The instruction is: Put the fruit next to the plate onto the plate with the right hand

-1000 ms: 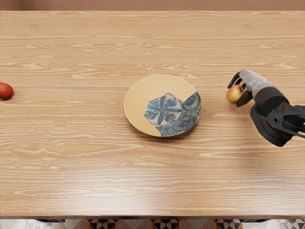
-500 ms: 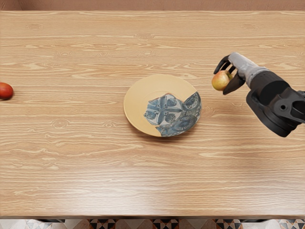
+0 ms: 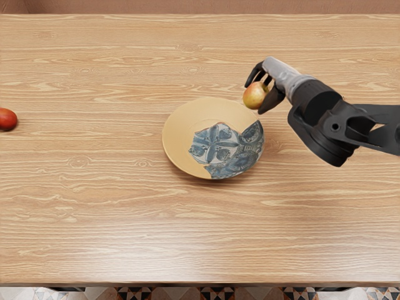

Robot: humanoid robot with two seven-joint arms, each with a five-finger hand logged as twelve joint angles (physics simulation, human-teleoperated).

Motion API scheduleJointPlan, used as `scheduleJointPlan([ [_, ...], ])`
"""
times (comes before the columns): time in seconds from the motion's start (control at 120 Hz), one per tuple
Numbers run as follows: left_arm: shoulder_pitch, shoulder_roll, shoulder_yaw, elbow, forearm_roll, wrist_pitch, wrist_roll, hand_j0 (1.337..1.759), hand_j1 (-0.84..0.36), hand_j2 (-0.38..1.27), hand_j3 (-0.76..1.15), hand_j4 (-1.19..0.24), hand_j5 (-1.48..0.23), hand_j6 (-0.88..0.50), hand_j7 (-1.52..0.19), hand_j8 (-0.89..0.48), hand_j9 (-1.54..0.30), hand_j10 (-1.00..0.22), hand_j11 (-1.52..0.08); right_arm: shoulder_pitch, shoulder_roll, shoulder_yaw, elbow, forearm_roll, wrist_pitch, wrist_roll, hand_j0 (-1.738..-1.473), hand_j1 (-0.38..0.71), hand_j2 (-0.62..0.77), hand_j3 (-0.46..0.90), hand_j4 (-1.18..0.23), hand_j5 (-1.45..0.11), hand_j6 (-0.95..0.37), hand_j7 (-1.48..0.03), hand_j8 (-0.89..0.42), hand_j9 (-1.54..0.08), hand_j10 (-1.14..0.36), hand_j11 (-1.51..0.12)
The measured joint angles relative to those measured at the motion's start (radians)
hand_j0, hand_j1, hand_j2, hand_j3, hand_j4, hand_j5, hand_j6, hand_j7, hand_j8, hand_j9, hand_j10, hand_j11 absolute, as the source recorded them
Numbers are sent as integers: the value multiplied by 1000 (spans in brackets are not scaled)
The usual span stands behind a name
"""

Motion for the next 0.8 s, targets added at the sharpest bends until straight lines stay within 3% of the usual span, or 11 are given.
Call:
scheduleJointPlan([
  [0.358, -1, 0, 0, 0, 0, 0, 0, 1658, 71, 46, 0, -231, -301, -231, -301, -231, -301, -231, -301, 46, 176, -3, -99, 66, 1, 0, -1655, 240, 208, 1, -606, -894, -407, -861, -427, -897, -636, -901],
  [0.8, -1, 0, 0, 0, 0, 0, 0, 1658, 71, 46, 0, -232, -301, -232, -301, -232, -301, -232, -301, 33, 296, -34, -184, 70, -3, 0, -1653, 215, 159, 0, -624, -885, -421, -861, -440, -893, -641, -895],
])
